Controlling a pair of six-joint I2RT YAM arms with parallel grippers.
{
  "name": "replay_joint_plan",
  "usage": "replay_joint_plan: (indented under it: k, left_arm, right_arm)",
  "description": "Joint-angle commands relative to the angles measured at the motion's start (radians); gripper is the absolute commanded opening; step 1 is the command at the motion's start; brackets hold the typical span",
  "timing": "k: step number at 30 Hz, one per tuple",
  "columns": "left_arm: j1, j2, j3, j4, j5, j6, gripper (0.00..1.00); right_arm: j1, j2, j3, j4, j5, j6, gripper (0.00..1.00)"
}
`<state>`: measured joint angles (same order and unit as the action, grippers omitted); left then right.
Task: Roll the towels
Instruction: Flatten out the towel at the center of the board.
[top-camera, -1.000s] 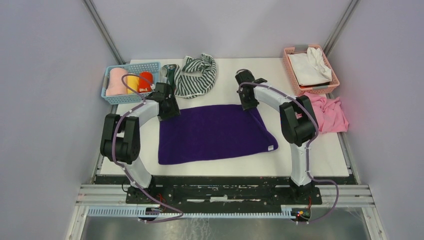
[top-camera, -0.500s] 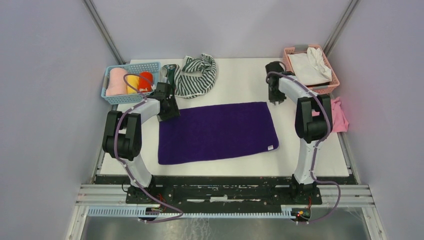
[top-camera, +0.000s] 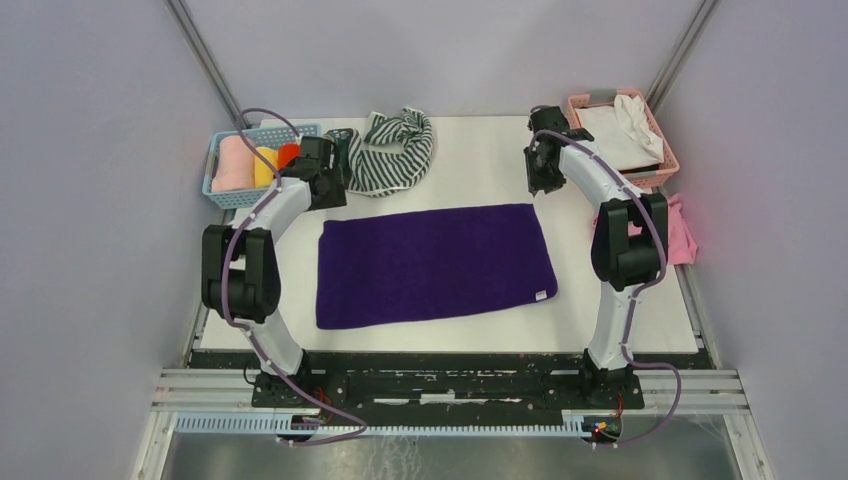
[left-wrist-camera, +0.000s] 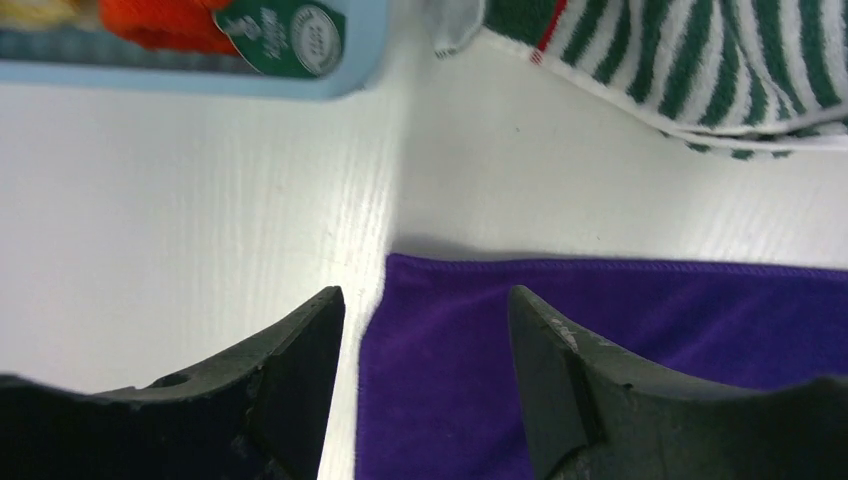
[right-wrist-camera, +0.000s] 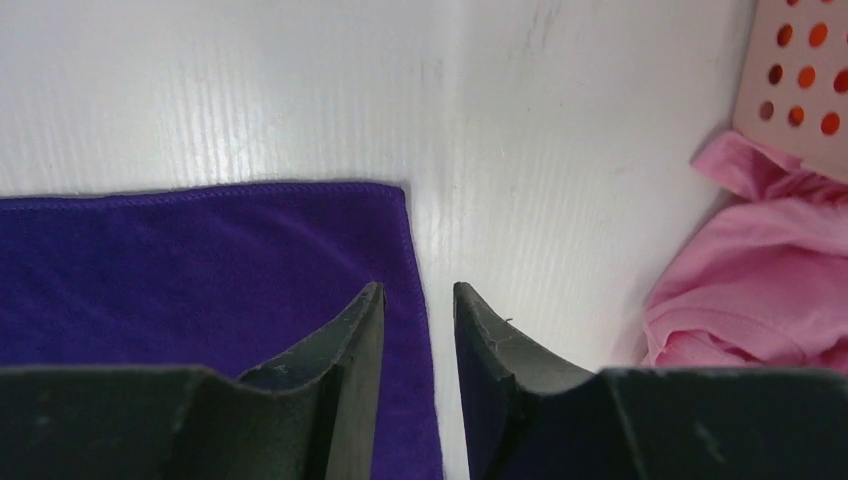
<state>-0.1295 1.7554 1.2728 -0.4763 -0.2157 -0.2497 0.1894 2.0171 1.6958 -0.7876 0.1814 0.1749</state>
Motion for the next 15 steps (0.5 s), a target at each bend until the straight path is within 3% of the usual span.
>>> replay_joint_plan:
  k: [1, 8, 15]
  left_arm:
    - [0.012, 0.079, 0.085, -0.043, -0.097, 0.198, 0.67]
    - [0.021, 0.186, 0.145, -0.073, -0.091, 0.271, 0.52]
    - [0.021, 0.220, 0.123, -0.081, -0.060, 0.265, 0.51]
  right_arm:
    - [-0.020, 0.053, 0.070, -0.014, -0.090, -0.111, 0.40]
    - [-0.033, 0.074, 0.069, -0.001, -0.140, -0.130, 0.40]
    - [-0.035, 0.088, 0.058, 0.014, -0.136, -0.127, 0.40]
